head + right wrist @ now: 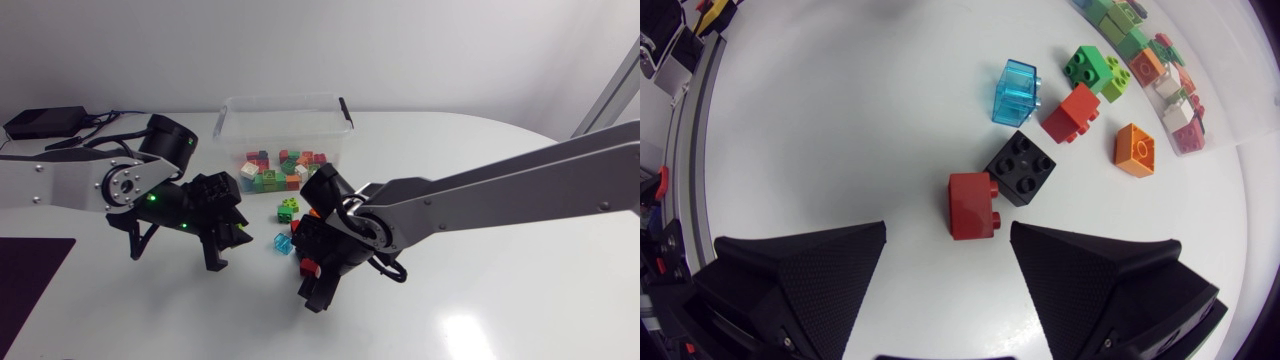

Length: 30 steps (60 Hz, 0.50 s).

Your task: Place the duplo bricks in the container

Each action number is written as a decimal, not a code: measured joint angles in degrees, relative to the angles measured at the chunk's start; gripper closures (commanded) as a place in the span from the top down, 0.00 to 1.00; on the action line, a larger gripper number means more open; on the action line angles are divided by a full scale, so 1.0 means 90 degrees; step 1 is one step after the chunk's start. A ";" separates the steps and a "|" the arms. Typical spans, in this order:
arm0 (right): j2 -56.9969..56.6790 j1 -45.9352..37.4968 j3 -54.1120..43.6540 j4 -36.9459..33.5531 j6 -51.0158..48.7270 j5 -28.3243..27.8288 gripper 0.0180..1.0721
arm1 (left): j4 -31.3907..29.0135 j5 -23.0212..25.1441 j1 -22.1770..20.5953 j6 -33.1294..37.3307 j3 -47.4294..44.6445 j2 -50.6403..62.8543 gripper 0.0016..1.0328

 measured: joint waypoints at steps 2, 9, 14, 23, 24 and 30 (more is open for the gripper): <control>0.0039 0.0000 0.0019 0.0005 0.0000 0.0000 0.80 | -0.0039 0.0029 0.0012 0.0002 -0.0005 -0.0129 0.27; 0.0172 0.0000 0.0119 0.0022 0.0000 0.0002 0.70 | -0.0187 0.0148 0.0080 0.0002 -0.0005 -0.0537 0.27; 0.0223 0.0000 0.0189 0.0024 -0.0002 0.0019 0.55 | -0.0274 0.0197 0.0119 0.0002 0.0000 -0.0755 0.27; 0.0340 0.0000 0.0299 0.0046 -0.0046 0.0073 0.34 | -0.0379 0.0311 0.0238 -0.0005 0.0109 -0.0862 0.27; 0.0359 0.0000 0.0304 0.0049 -0.0049 0.0073 0.33 | -0.0389 0.0311 0.0253 -0.0005 0.0129 -0.0865 0.27; 0.0469 0.0002 0.0308 0.0046 -0.0117 0.0119 0.25 | -0.0413 0.0342 0.0323 -0.0012 0.0270 -0.0886 0.27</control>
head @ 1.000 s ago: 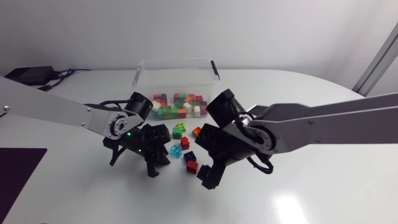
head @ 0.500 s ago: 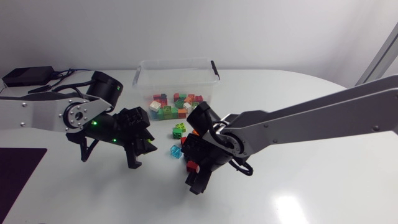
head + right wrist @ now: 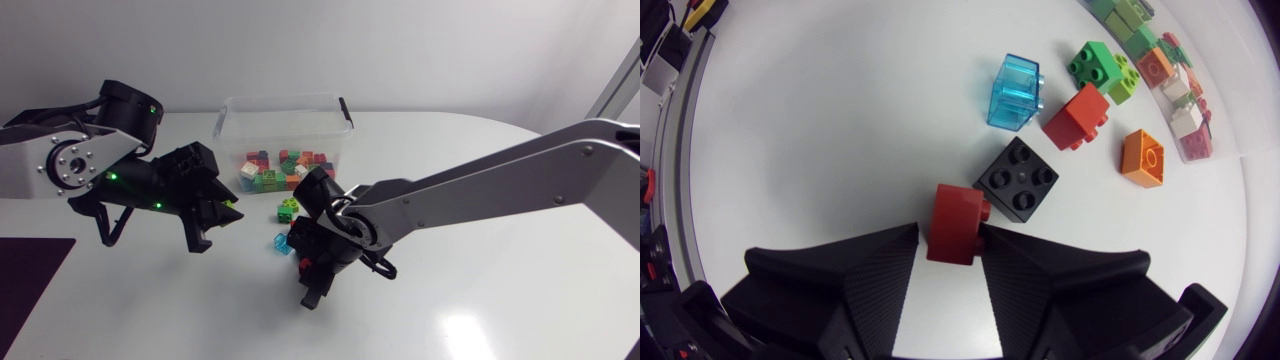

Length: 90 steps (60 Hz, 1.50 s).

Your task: Place the duplo bricks in the container

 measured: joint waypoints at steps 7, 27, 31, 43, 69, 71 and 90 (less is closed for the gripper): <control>0.0036 0.0000 0.0000 0.0005 -0.0027 -0.0002 0.21 | 0.0002 0.0085 0.0063 -0.0075 0.0243 0.0000 0.27; -0.0311 -0.0036 -0.0102 -0.0114 -0.0029 0.0002 0.21 | 0.0104 0.0180 0.0143 -0.0384 0.0758 0.0007 0.27; -0.0602 -0.0114 -0.0136 -0.0245 -0.0029 -0.0002 0.21 | 0.0192 0.0180 0.0185 -0.0508 0.0964 0.0100 0.27; -0.1457 -0.0459 -0.0146 -0.0590 -0.0053 0.0002 0.21 | 0.0692 0.0182 0.0236 -0.1015 0.1770 0.0736 0.27; -0.2047 -0.0806 0.0282 -0.0971 -0.0080 -0.0010 0.21 | 0.1401 0.0124 0.0308 -0.2069 0.3932 0.2926 0.28; -0.2047 -0.0843 0.0352 -0.1003 -0.0080 -0.0036 0.21 | 0.1464 0.0036 0.0313 -0.2135 0.4048 0.3067 0.28; -0.2050 -0.1139 0.1168 -0.1076 -0.0073 -0.0146 0.21 | 0.1056 -0.0508 0.0313 -0.2492 0.5700 0.4012 0.94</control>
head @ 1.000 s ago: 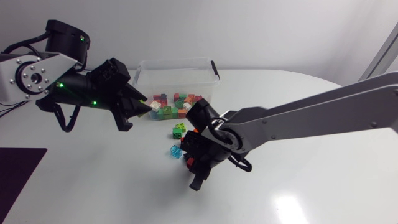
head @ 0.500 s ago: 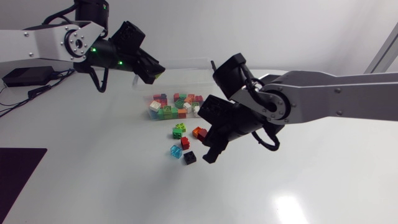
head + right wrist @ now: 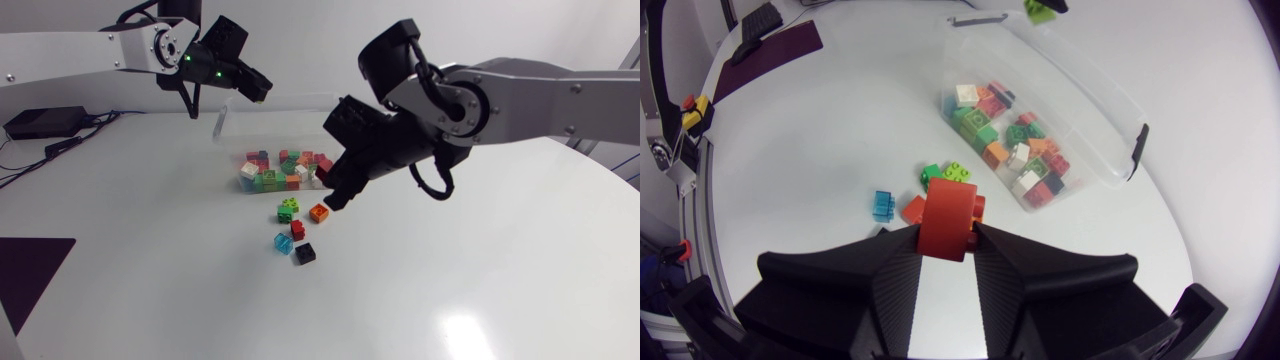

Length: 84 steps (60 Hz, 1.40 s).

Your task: Place the duplo bricks in the container

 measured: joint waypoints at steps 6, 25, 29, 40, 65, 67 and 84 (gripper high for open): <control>0.0119 -0.0131 0.0432 0.0024 0.0036 -0.0015 0.21 | -0.0423 -0.0015 -0.0002 -0.0012 0.0243 -0.0027 0.96; 0.1273 -0.0313 0.1982 0.0223 0.0321 -0.0100 0.21 | -0.0549 -0.0015 -0.0090 0.0403 -0.1639 -0.2052 0.96; 0.1554 -0.0313 0.2324 0.0289 0.0369 -0.0100 0.21 | -0.0527 -0.0015 -0.0180 0.0583 -0.2113 -0.2533 0.96; 0.2276 -0.0313 0.3276 0.0308 0.0481 -0.0107 0.22 | -0.0525 -0.0010 -0.0393 0.1120 -0.3388 -0.3334 0.96; 0.3594 -0.0410 0.4969 0.0304 0.0678 -0.0146 0.23 | -0.0282 0.0109 -0.0602 0.2120 -0.5156 -0.3521 0.96; 0.3689 -0.0423 0.5081 0.0304 0.0682 -0.0143 0.23 | -0.0267 0.0117 -0.0627 0.2154 -0.5217 -0.3521 0.96; 0.4350 -0.0610 0.5829 -0.0024 0.0750 -0.0121 0.94 | 0.0095 0.0160 -0.0940 0.2647 -0.5452 -0.3060 0.96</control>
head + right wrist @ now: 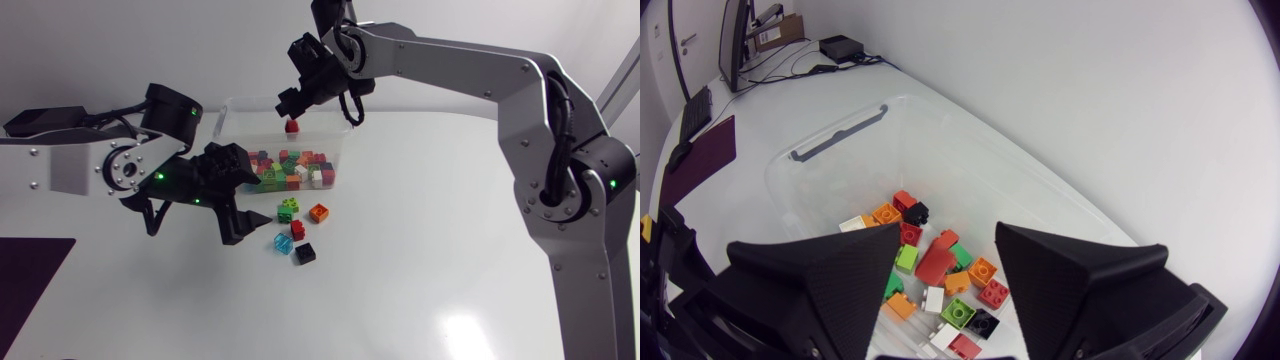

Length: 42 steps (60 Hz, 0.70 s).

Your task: Place the duplo bricks in the container

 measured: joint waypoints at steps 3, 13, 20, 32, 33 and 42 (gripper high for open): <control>-0.0012 -0.0010 -0.0024 0.0000 0.0002 0.0002 0.94 | 0.0104 -0.0002 -0.0024 0.0112 -0.0002 0.0163 0.96; -0.0576 -0.0012 -0.0784 0.0002 -0.0007 -0.0002 0.94 | 0.0406 -0.0002 -0.0068 0.0537 -0.0015 0.0765 0.96; -0.1280 -0.0015 -0.1702 0.0051 -0.0063 -0.0032 0.94 | 0.0454 -0.0002 -0.0170 0.0884 -0.0017 0.1151 0.96; -0.2492 -0.0095 -0.3364 0.0238 -0.0321 -0.0284 0.94 | 0.0413 0.0022 -0.0291 0.1494 0.0053 0.1525 0.96; -0.2562 -0.0104 -0.3478 0.0243 -0.0342 -0.0304 0.94 | 0.0379 0.0022 -0.0291 0.1535 0.0080 0.1559 0.96; -0.3135 -0.0180 -0.4537 0.0369 -0.0563 -0.0408 0.94 | -0.0180 0.0022 -0.0364 0.1965 0.0588 0.1972 0.94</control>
